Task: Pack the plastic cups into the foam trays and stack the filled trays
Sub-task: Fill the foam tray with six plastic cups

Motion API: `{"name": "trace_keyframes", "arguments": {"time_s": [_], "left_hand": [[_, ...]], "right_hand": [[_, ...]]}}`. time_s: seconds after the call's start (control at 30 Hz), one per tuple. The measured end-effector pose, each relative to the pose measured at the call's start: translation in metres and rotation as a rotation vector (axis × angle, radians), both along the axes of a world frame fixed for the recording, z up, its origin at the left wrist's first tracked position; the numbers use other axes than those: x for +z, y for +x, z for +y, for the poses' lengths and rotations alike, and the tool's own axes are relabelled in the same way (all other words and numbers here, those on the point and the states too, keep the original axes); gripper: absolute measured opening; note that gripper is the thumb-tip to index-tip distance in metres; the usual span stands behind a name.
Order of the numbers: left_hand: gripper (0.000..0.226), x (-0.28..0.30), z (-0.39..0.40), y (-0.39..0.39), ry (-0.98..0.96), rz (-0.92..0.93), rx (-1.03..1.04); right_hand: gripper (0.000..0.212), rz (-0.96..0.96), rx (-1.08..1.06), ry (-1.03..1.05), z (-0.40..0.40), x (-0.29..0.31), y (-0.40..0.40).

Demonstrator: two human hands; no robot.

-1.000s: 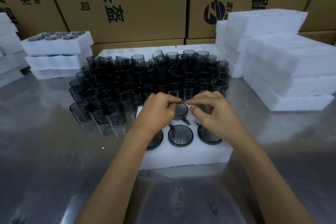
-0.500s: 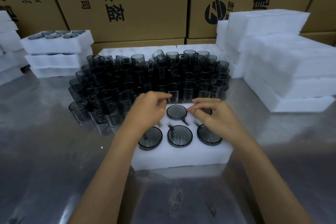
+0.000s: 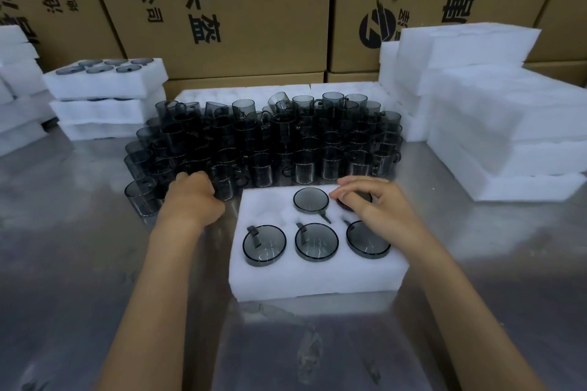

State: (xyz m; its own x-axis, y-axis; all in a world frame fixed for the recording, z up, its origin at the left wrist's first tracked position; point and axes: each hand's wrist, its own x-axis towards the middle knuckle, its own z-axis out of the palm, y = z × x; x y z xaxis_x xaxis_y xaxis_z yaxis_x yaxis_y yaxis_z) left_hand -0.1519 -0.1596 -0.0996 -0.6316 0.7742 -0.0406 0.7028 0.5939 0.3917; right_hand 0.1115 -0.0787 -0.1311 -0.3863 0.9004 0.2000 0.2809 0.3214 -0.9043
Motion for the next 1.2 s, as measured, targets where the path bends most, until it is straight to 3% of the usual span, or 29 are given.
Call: {"name": "trace_keyframes", "arguments": {"time_s": [0.17,0.3,0.4,0.5,0.67,0.77,0.83,0.9,1.0,1.2], "left_hand": [[0.014,0.008,-0.003,0.002,0.173,-0.013,-0.012],[0.019,0.023,-0.004,0.017,0.478,-0.092,-0.219],[0.015,0.034,-0.004,0.046,0.654,-0.126,-0.431],[0.012,0.037,-0.002,0.074,0.697,-0.190,-0.617],[0.011,0.034,-0.004,0.094,0.639,-0.264,-0.746],[0.018,0.037,-0.003,0.091,0.795,-0.432,-0.764],[0.028,0.037,-0.001,0.083,0.918,-0.432,-0.712],[0.038,0.034,0.001,0.074,0.902,-0.400,-0.654],[0.045,0.029,0.002,0.064,0.723,-0.508,-0.647],[0.017,0.027,0.000,0.050,0.619,-0.649,-0.668]], "right_hand": [[0.014,-0.037,0.011,0.005,-0.002,0.004,0.001],[0.018,-0.153,-0.043,0.154,-0.007,0.009,-0.001],[0.041,-0.078,0.002,0.172,-0.016,0.016,-0.012],[0.064,0.052,0.080,0.138,-0.026,0.018,-0.023],[0.046,0.112,-0.020,0.263,-0.030,0.019,-0.021],[0.054,0.110,-0.069,0.314,-0.028,0.017,-0.019],[0.062,0.104,-0.105,0.328,-0.026,0.015,-0.018],[0.067,0.096,-0.125,0.333,-0.025,0.013,-0.017],[0.070,0.044,-0.157,0.376,-0.025,0.011,-0.018],[0.063,0.098,-0.098,0.299,-0.026,0.011,-0.021]]}}
